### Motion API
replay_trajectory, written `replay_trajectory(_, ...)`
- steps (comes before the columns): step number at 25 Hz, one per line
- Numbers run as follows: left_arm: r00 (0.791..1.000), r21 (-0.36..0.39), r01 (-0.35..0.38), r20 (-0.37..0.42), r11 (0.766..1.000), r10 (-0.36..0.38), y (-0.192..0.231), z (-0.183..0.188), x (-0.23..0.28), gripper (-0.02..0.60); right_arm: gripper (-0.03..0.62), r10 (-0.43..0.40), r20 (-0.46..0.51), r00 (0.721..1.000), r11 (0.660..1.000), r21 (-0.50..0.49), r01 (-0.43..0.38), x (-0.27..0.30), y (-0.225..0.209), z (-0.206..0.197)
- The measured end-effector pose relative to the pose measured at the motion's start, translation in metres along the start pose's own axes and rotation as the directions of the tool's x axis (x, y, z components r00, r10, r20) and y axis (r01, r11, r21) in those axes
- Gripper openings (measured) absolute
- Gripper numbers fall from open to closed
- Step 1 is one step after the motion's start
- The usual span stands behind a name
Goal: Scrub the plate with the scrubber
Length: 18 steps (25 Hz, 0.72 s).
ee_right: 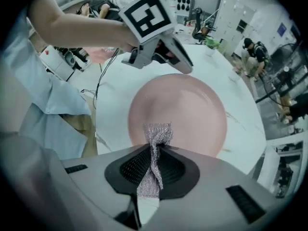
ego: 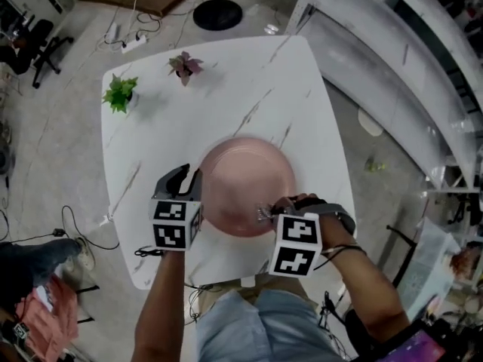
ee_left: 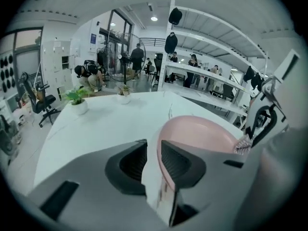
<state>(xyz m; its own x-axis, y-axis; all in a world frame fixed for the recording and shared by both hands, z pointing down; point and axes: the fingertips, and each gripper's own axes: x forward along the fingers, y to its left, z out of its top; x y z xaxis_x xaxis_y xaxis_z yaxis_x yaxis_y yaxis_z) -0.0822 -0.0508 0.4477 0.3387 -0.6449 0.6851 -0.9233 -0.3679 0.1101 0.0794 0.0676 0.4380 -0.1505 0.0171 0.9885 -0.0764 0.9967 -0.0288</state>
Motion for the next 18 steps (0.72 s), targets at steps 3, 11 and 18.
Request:
replay_trajectory(3,0.994,-0.008,-0.031,0.106,0.999,0.032,-0.001,0.033,-0.039,0.081,0.064,-0.137,0.124,0.983,0.982,0.15,0.118,-0.043,-0.028,-0.013)
replay_trajectory(11,0.787,-0.031,-0.14,0.603,0.99,0.13,-0.044,0.195,-0.194,0.012,0.074,-0.686,0.605,0.404,0.723,0.629,0.287,-0.259,-0.104,0.032)
replay_trajectory(18,0.599,0.006,-0.242,0.788,0.97,0.144,-0.084,0.268,-0.266,0.012,0.084,-0.78,0.625,-0.013,0.605,0.759,0.241,-0.361,-0.095,0.053)
